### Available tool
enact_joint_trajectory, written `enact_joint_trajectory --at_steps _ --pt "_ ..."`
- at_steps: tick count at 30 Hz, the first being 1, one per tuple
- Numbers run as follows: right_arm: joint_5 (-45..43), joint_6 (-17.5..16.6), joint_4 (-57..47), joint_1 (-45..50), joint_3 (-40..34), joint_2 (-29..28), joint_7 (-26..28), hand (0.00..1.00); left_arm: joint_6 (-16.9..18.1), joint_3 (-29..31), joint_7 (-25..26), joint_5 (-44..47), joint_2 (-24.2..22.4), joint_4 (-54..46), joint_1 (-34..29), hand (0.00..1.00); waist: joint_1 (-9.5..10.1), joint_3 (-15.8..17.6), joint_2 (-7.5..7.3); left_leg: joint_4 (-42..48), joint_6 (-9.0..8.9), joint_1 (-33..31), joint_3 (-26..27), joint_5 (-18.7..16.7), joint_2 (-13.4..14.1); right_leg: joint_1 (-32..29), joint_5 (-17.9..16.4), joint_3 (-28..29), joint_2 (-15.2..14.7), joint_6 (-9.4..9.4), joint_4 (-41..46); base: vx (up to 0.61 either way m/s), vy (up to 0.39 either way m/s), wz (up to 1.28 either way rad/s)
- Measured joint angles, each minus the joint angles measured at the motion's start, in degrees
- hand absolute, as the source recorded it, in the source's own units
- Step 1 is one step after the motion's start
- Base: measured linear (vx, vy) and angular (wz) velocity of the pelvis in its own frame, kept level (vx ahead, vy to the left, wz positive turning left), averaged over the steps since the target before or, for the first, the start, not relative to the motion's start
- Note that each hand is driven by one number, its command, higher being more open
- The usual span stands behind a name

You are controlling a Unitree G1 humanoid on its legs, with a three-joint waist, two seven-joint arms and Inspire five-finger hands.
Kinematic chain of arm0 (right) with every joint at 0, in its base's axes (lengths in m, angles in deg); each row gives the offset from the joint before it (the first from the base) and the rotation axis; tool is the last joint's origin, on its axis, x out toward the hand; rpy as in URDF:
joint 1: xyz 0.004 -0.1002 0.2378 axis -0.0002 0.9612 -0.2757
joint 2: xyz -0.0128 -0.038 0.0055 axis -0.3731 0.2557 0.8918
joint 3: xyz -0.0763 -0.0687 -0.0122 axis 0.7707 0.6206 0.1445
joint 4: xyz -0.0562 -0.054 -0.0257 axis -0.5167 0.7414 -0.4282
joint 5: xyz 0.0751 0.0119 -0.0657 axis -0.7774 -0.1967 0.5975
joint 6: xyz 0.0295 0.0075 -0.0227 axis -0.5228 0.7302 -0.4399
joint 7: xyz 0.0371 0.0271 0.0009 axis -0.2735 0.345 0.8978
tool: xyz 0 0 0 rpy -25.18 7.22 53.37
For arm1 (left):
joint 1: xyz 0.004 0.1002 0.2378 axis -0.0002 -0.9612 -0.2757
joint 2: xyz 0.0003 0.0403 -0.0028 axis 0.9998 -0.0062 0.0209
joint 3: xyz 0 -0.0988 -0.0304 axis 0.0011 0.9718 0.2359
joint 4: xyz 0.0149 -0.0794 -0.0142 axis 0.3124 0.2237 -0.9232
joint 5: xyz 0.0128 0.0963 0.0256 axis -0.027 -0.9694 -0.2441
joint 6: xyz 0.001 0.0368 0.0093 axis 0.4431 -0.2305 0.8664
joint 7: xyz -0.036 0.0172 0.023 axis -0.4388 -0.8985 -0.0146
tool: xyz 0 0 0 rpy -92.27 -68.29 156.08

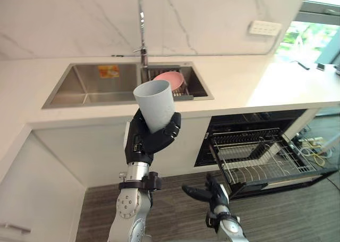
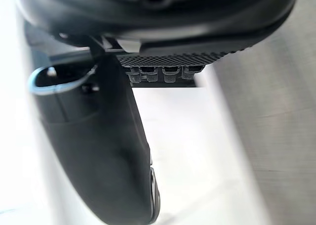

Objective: Walk over to the sink, pick up the cup, carry it to the dishwasher, place the cup inside the dishwasher, then close the dishwasher door

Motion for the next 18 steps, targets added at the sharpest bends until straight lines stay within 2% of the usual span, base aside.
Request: enact_joint_trajectory --at_steps 3,5,6,7,8,9,10,12,14,16,17,18 --pt "3.8 -1.9 -7.8 -0.5 0.1 0.0 -1.3 1.00 0.0 -2.6 0.0 -2.5 0.2 0.0 0.8 0.00 -0.25 0.2 -0.79 -3.0 0.46 3.7 3.7 -0.3 -0.1 -3.2 1.0 -5.3 -1.6 1.66 6.2 0.02 0.091 -0.66" --pt "5.1 -2.6 -10.3 -0.6 0.1 -0.1 -2.0 1.00 0.0 -3.0 0.1 -3.2 0.2 0.0 1.3 0.00 -0.85 0.3 -1.35 -4.3 0.52 5.1 5.3 -0.4 0.4 -3.8 1.2 -8.7 -2.3 1.70 6.8 -0.03 0.004 -0.56" --pt "6.4 -3.0 -10.6 -0.7 0.0 0.0 -2.4 1.00 0.1 -2.8 0.5 -3.2 0.3 0.0 1.5 0.00 -1.40 0.4 -1.07 -4.7 0.53 5.4 6.1 -0.4 1.2 -4.3 1.4 -11.3 -2.5 1.67 6.6 -0.03 -0.053 -0.54" --pt "6.7 -3.0 -10.5 -1.0 0.1 0.0 -2.5 1.00 0.5 -2.1 0.9 -3.2 0.3 0.0 1.7 0.00 -1.81 0.4 -1.08 -4.7 0.52 5.3 7.4 -0.4 2.3 -5.2 -0.3 -15.0 -2.8 -0.50 5.2 -0.02 -0.065 -0.59" --pt "6.9 -3.0 -10.5 -1.2 0.2 0.0 -2.5 1.00 0.8 -1.5 1.0 -3.2 0.3 0.1 1.8 0.00 -1.88 0.4 -1.10 -4.7 0.51 5.3 8.2 -0.4 2.8 -5.9 -0.6 -17.0 -2.9 -1.25 3.8 -0.01 -0.085 -0.66" --pt "7.1 -3.0 -10.5 -1.6 0.2 -0.1 -2.6 1.00 1.1 -0.2 1.3 -3.2 0.6 0.3 2.1 0.00 -2.19 0.5 -1.51 -3.9 0.42 5.1 9.1 -0.5 3.1 -6.8 2.6 -21.9 -3.4 -2.59 -1.5 0.03 -0.112 -0.53" --pt "8.1 -3.0 -10.3 -2.1 -0.1 0.4 -2.9 1.00 1.3 0.5 1.5 -3.2 0.8 1.6 2.9 0.00 -3.20 1.0 -0.99 -3.2 -0.29 4.9 7.1 -0.9 3.5 -6.0 3.7 -23.5 -2.5 -2.65 -3.7 0.04 -0.118 -0.39" --pt "8.7 -3.0 -10.4 -2.1 -0.3 2.0 -3.5 1.00 1.2 0.8 1.7 -3.2 0.9 3.0 3.4 0.00 -4.03 1.6 0.55 -4.6 -0.96 4.9 5.0 -0.5 4.2 -4.9 5.3 -23.5 -0.6 -3.54 -7.0 0.05 -0.089 -0.21" --pt "9.1 -2.9 -11.2 -1.5 -1.2 3.0 -3.6 1.00 1.2 0.9 1.7 -3.2 0.9 3.0 3.4 0.00 -4.83 1.8 0.80 -6.7 -1.78 5.6 4.9 0.3 4.5 -4.5 6.1 -23.0 0.6 -4.14 -9.0 0.06 -0.086 -0.25" --pt "9.1 -2.9 -13.8 0.4 -2.8 3.2 -3.9 1.00 1.2 0.9 1.6 -4.0 0.9 3.0 3.4 0.00 -5.37 2.1 1.43 -7.7 -1.82 6.9 4.7 0.4 5.4 -2.5 7.0 -22.9 2.2 -4.46 -11.8 0.06 -0.093 -0.15" --pt "9.1 -2.9 -16.6 2.0 -3.4 3.3 -4.3 1.00 1.2 0.9 1.6 -4.3 0.9 3.0 3.4 0.00 -5.74 2.4 2.07 -7.8 -2.07 8.0 4.8 0.3 6.7 -1.1 7.3 -22.9 3.5 -4.55 -13.6 0.05 -0.067 -0.14" --pt "9.1 -2.9 -20.4 3.6 -3.4 3.2 -4.7 1.00 1.2 1.1 1.6 -4.3 0.8 2.6 3.4 0.00 -5.78 2.9 2.74 -6.3 -3.16 8.7 5.2 -0.2 8.0 0.7 7.3 -22.7 4.4 -4.83 -15.4 0.06 -0.051 -0.26"
